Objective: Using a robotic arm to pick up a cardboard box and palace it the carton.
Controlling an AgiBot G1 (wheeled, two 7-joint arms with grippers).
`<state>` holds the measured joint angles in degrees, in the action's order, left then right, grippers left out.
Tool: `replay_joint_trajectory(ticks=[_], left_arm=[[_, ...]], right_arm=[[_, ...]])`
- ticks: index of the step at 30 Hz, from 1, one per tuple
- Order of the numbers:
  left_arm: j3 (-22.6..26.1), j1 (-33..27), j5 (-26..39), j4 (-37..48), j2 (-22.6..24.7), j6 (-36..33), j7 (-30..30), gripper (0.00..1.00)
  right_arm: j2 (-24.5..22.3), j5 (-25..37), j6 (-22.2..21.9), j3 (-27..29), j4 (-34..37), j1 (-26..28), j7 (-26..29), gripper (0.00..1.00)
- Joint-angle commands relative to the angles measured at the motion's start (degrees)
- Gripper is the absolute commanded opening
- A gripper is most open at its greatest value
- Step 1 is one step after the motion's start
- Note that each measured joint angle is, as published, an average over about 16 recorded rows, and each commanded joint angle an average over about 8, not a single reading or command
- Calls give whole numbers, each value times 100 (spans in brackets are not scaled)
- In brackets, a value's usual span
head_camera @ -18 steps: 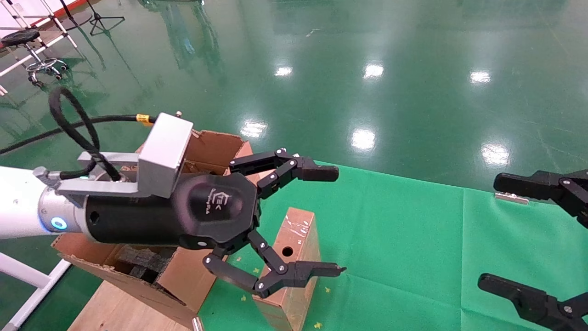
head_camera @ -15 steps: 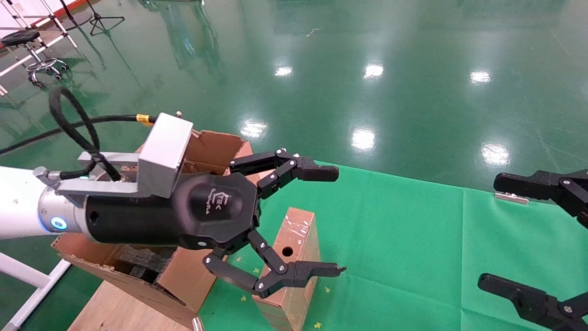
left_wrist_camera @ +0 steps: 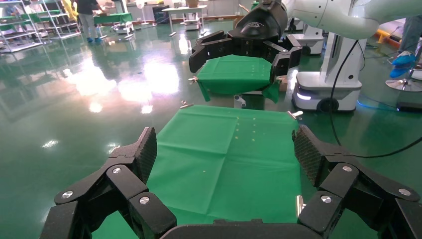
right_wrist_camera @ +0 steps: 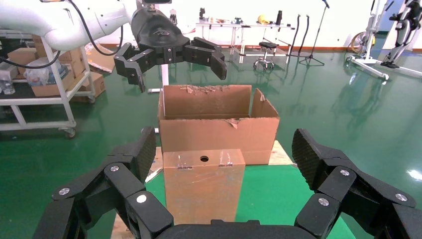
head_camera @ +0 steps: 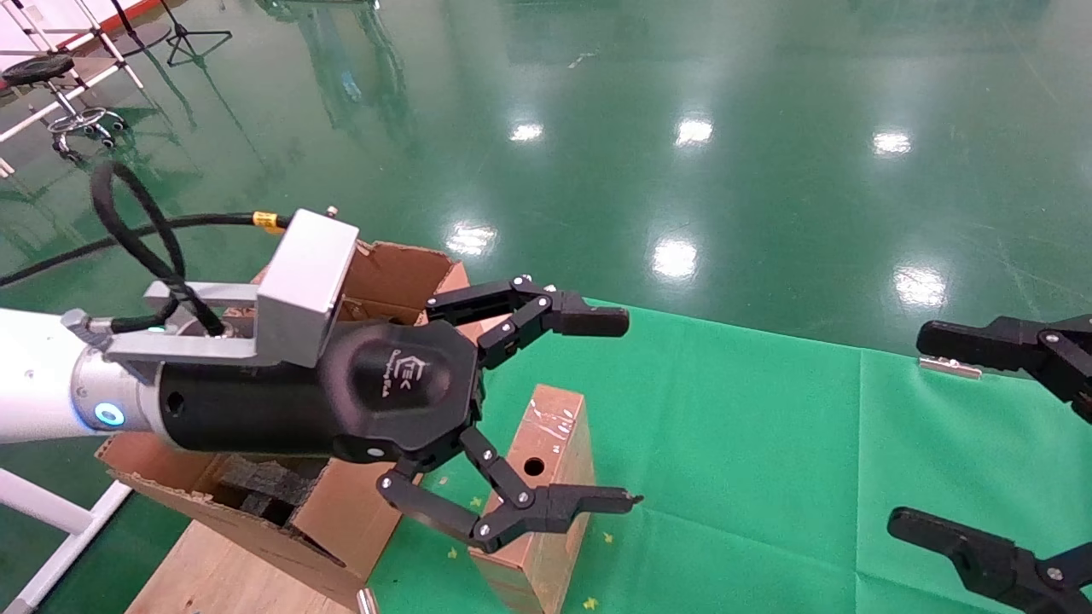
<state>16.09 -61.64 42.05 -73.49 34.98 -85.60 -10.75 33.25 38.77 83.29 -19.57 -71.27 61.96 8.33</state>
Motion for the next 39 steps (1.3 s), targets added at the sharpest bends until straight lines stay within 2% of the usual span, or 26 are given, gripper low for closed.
replay_joint_trajectory(ticks=[1, 7, 8, 9, 15, 26, 29, 33, 39], left_arm=[[-2, 1, -8, 2, 2, -3, 0, 100], [67, -75, 308, -98, -107, 47, 6, 100], [105, -126, 461, -140, -148, 65, -4, 100], [152, -191, 637, -183, -187, 84, -19, 100], [486, -687, 1608, -306, -228, 185, -326, 100], [669, -1023, 1943, -263, -108, 169, -499, 100], [793, -1200, 2238, -272, -97, 181, -740, 100], [1161, -1739, 3041, -300, 126, 198, -1639, 100], [1819, -2952, 4402, -195, 782, -53, -3646, 100]], right_arm=[[0, 0, 0, 0, 0, 0, 0, 87], [0, 0, 0, 0, 0, 0, 0, 13], [0, 0, 0, 0, 0, 0, 0, 5], [0, 0, 0, 0, 0, 0, 0, 1], [0, 0, 0, 0, 0, 0, 0, 0], [-1, -1, -1, 0, 2, -1, 0, 0], [-1, -1, -2, 0, 2, -1, 0, 0], [-1, -1, -2, -1, 2, -1, 0, 0], [-1, -1, -2, -1, 2, 0, 0, 0]])
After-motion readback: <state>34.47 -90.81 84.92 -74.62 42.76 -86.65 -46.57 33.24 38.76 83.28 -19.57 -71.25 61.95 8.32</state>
